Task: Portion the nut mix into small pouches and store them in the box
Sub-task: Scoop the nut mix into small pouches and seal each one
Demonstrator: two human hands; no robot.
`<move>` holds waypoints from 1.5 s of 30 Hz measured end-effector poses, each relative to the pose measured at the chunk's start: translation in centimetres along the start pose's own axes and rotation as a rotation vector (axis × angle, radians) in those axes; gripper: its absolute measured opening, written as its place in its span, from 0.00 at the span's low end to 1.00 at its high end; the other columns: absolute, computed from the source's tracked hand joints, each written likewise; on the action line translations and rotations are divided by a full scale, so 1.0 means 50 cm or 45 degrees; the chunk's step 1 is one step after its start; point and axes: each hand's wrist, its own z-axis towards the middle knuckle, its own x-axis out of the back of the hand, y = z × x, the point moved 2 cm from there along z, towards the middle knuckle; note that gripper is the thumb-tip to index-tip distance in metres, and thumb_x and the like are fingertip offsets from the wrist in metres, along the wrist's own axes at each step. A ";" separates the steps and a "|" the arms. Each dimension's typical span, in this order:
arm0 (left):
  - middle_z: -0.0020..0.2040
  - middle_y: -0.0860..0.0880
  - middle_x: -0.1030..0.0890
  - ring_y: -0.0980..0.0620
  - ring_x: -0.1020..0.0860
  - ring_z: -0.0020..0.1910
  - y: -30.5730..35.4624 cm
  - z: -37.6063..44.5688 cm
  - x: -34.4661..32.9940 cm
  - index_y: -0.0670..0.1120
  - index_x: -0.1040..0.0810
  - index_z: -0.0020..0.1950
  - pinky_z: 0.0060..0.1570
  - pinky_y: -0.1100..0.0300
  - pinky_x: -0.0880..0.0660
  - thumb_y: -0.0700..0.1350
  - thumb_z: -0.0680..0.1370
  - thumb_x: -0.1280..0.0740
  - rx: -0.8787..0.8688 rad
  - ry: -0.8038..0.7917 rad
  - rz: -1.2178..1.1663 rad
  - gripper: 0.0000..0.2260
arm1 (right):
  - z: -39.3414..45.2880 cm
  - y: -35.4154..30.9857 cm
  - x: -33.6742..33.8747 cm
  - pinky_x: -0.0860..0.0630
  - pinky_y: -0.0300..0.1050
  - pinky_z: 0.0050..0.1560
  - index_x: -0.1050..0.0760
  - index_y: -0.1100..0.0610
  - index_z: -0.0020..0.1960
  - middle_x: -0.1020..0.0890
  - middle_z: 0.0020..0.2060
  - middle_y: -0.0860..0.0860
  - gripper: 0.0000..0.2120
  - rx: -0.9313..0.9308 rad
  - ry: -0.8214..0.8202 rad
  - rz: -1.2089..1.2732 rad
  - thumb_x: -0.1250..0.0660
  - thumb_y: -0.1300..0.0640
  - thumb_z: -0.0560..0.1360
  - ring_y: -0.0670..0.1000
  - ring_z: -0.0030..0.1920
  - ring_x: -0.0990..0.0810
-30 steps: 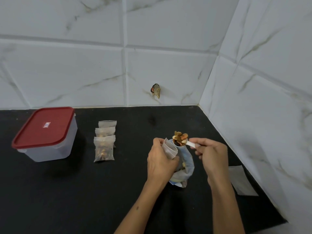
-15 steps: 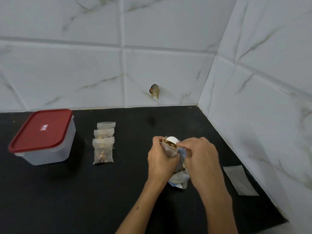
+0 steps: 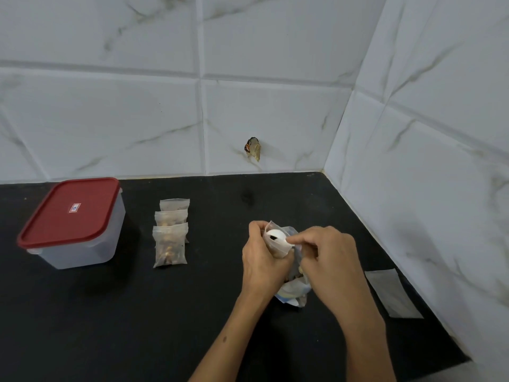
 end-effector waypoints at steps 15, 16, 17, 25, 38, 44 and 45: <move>0.44 0.53 0.21 0.63 0.22 0.42 0.001 -0.006 0.004 0.52 0.34 0.51 0.37 0.69 0.26 0.46 0.67 0.22 -0.030 -0.006 -0.031 0.23 | -0.008 -0.009 0.012 0.29 0.34 0.49 0.18 0.55 0.54 0.18 0.50 0.49 0.11 0.030 0.223 -0.005 0.34 0.63 0.75 0.43 0.49 0.26; 0.44 0.53 0.21 0.63 0.22 0.41 0.003 -0.007 0.003 0.51 0.34 0.51 0.37 0.68 0.26 0.46 0.67 0.23 -0.034 -0.007 -0.029 0.22 | -0.010 -0.008 0.009 0.29 0.34 0.49 0.18 0.54 0.54 0.17 0.49 0.49 0.11 0.037 0.199 0.004 0.34 0.64 0.75 0.43 0.48 0.25; 0.43 0.53 0.22 0.63 0.23 0.41 0.004 -0.008 0.002 0.51 0.34 0.51 0.36 0.69 0.27 0.46 0.67 0.23 -0.043 -0.009 -0.023 0.22 | -0.009 -0.006 0.003 0.28 0.34 0.49 0.18 0.53 0.54 0.18 0.49 0.49 0.12 0.037 0.139 0.014 0.34 0.64 0.75 0.44 0.48 0.24; 0.45 0.55 0.25 0.59 0.23 0.43 -0.017 -0.002 0.023 0.51 0.35 0.52 0.36 0.69 0.28 0.43 0.71 0.27 0.043 0.096 0.044 0.19 | -0.005 0.044 0.018 0.31 0.24 0.39 0.18 0.52 0.51 0.19 0.43 0.43 0.11 -0.179 0.388 0.366 0.34 0.65 0.75 0.39 0.44 0.23; 0.48 0.49 0.25 0.56 0.25 0.42 -0.095 0.007 0.016 0.45 0.34 0.57 0.35 0.63 0.28 0.44 0.68 0.23 0.641 0.029 -0.090 0.25 | 0.025 0.138 -0.159 0.23 0.39 0.49 0.25 0.51 0.62 0.21 0.52 0.49 0.15 -0.542 0.006 -0.073 0.33 0.58 0.76 0.45 0.49 0.23; 0.49 0.46 0.23 0.50 0.22 0.48 -0.115 0.010 0.004 0.44 0.33 0.59 0.49 0.51 0.21 0.41 0.67 0.24 0.834 0.005 -0.212 0.26 | 0.023 0.134 -0.186 0.27 0.37 0.48 0.25 0.52 0.63 0.23 0.54 0.50 0.14 -0.509 -0.048 -0.141 0.35 0.59 0.77 0.46 0.51 0.25; 0.49 0.46 0.22 0.49 0.21 0.48 -0.114 0.009 0.002 0.44 0.32 0.59 0.50 0.50 0.21 0.40 0.67 0.24 0.855 0.003 -0.232 0.25 | 0.025 0.132 -0.185 0.25 0.37 0.48 0.24 0.52 0.61 0.21 0.53 0.50 0.13 -0.494 -0.057 -0.126 0.36 0.59 0.77 0.46 0.51 0.24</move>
